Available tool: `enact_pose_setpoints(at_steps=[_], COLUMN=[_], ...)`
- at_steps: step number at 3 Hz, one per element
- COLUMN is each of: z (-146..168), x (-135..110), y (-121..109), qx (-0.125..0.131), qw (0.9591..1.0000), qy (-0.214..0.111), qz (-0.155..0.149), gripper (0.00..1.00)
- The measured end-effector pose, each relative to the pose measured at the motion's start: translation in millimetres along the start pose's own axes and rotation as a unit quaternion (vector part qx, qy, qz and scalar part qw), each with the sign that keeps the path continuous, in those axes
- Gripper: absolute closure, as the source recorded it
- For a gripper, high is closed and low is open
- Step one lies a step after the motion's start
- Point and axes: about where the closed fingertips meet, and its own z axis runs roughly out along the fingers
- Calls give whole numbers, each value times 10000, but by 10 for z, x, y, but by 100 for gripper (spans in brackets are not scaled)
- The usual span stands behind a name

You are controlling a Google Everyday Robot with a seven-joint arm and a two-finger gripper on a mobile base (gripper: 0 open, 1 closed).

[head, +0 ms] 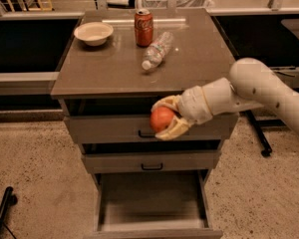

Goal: Place apple into bottom drawer

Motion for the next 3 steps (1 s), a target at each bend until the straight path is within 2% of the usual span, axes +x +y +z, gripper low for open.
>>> enact_pose_setpoints(at_steps=[1, 2, 3], z=[-186, -177, 6], x=[369, 410, 617], y=[210, 235, 267], qx=[7, -25, -73], qw=[9990, 9987, 9993], qy=[-363, -407, -201], qz=[271, 306, 308], gripper=[100, 100, 100])
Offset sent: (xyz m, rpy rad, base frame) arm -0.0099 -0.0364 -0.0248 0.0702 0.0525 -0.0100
